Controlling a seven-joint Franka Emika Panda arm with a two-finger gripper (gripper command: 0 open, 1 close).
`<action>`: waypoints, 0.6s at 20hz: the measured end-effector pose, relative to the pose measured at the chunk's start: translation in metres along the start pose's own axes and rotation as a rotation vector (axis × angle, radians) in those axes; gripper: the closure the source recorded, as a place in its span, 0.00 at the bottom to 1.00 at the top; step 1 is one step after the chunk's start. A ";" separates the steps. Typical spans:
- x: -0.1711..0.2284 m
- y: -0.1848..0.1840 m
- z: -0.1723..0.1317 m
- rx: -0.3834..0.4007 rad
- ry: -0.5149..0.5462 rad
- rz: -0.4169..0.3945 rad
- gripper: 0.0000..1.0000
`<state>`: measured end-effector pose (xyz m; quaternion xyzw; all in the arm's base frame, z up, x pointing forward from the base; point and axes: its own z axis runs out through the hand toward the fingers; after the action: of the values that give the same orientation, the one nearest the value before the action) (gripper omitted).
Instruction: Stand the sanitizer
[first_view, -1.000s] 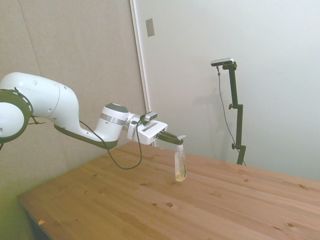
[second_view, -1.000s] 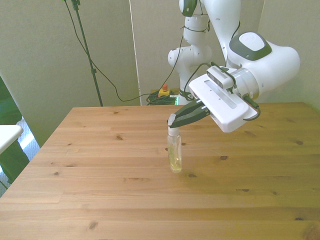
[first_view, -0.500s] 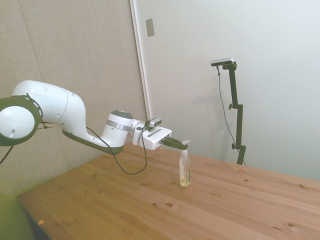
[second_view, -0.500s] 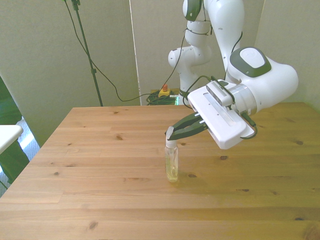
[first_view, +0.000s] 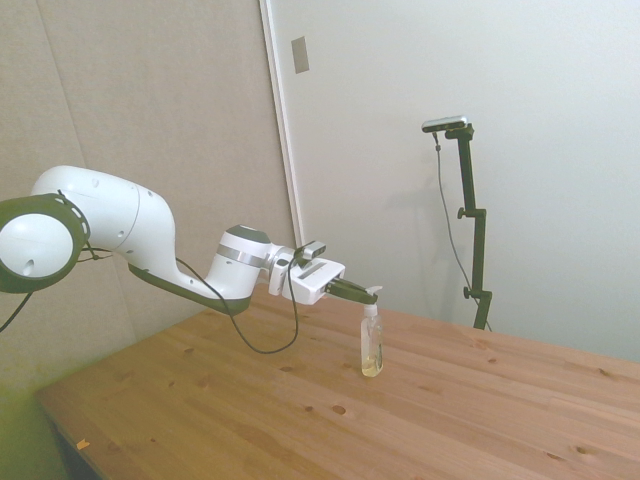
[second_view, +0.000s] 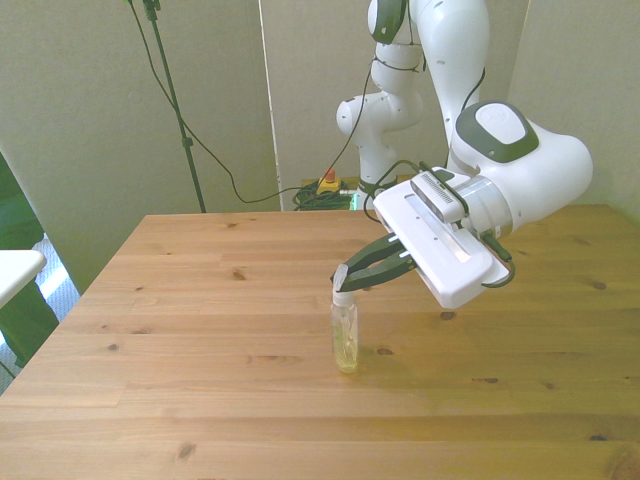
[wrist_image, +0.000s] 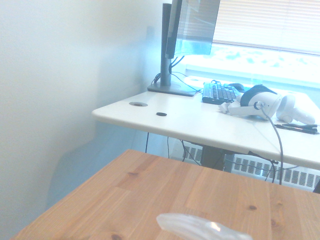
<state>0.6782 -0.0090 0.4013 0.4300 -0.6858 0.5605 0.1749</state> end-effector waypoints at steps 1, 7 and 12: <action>0.000 0.000 0.000 0.001 -0.003 0.001 0.00; -0.001 0.000 0.000 0.004 -0.016 0.002 0.00; 0.000 0.000 0.002 -0.003 -0.028 0.009 0.00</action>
<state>0.6789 -0.0111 0.4005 0.4345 -0.6909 0.5543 0.1634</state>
